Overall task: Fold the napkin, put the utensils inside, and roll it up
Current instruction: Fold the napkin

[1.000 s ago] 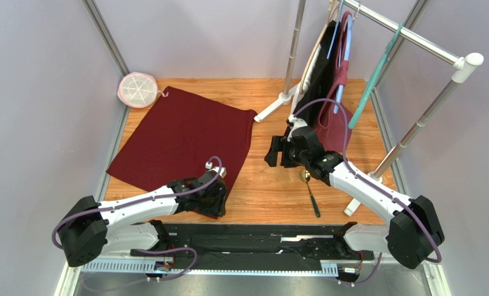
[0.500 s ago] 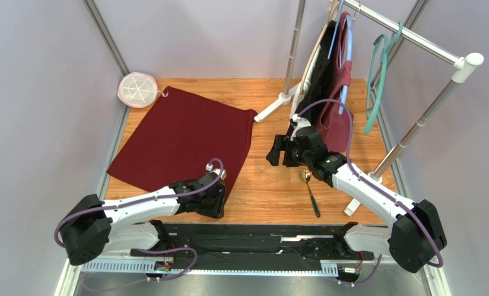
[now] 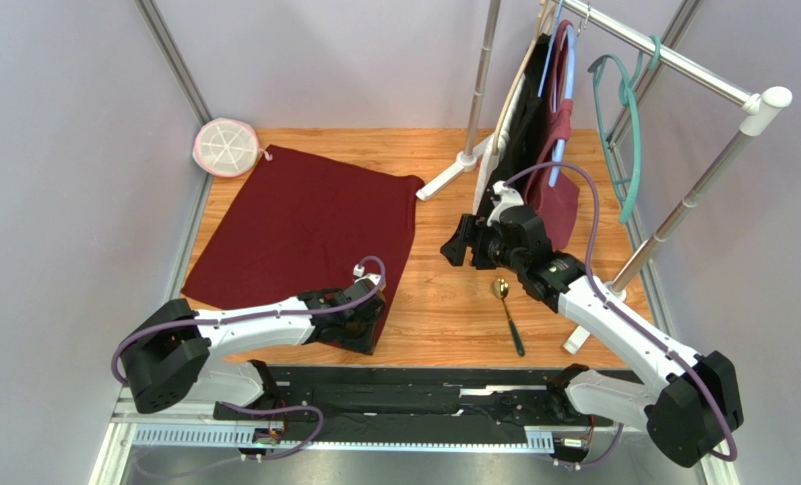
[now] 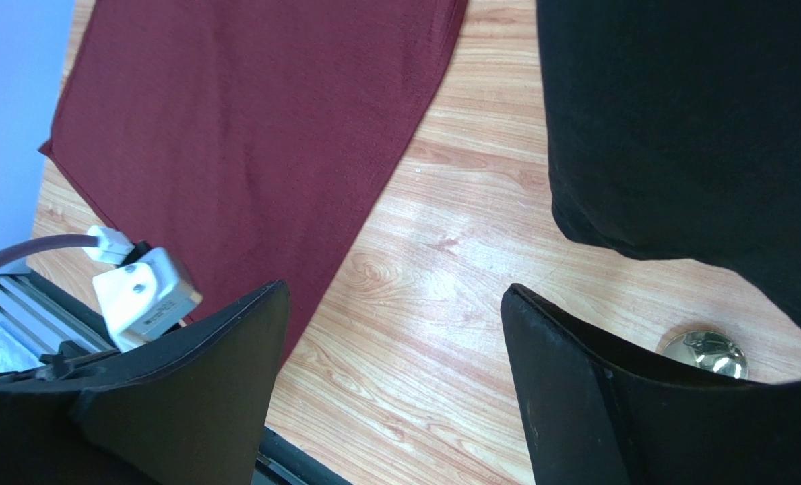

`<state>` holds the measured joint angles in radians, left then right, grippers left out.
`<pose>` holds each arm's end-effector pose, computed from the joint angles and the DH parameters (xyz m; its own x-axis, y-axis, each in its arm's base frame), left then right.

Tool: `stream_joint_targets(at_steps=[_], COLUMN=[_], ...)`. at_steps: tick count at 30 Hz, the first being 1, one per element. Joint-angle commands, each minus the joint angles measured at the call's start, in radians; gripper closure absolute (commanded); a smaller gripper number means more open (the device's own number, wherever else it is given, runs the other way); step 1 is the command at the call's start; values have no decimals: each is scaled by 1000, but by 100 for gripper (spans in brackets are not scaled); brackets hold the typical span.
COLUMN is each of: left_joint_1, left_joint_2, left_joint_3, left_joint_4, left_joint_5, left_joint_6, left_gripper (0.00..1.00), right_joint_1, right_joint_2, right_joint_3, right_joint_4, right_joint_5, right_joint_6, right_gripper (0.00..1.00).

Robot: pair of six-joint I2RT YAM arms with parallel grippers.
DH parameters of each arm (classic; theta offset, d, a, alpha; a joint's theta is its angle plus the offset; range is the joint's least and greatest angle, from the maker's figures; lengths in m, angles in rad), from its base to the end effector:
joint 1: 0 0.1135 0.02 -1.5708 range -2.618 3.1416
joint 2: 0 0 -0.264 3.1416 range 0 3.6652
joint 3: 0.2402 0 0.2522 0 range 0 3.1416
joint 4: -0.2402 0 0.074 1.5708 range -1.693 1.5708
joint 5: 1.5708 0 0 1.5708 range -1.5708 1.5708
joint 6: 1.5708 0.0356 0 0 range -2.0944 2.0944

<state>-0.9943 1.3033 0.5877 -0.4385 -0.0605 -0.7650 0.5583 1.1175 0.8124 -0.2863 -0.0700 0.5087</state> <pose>0.1211 -0.1823 0.1525 -0.9299 0.1620 -0.3303 0.2489 0.9382 -0.2404 0.2081 0.1329 0.2734 -0.6944 0.1392 -0.7061 -0.2742 0.8559 0.4384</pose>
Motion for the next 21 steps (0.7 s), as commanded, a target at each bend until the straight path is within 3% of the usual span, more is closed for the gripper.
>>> stream_joint_targets(at_steps=[1,5,8,15,21], left_joint_1=[-14,-15,-18,-18,-6], left_joint_2=[108,163,174,64,-67], left_joint_3=[-51,-26,-8,58,126], left_joint_4=[-68,-68,-63,-77,-163], left_joint_5=[-9,7,11,48,-47], left_joint_6=[-8,10,29,52,62], left_gripper=[78,87,100,100,100], right_joint_1=[-11,-17,-23,-40,-44], right_joint_2=[-47,-62,-61,-59,-47], right_joint_3=[1,2,1,-18,-39], right_joint_4=[45,44,45,42,45], right_joint_5=[-10,-11,-10,1,-1], right_joint_6=[13,11,5,-6,-1], right_gripper=[19,18,18,18,18])
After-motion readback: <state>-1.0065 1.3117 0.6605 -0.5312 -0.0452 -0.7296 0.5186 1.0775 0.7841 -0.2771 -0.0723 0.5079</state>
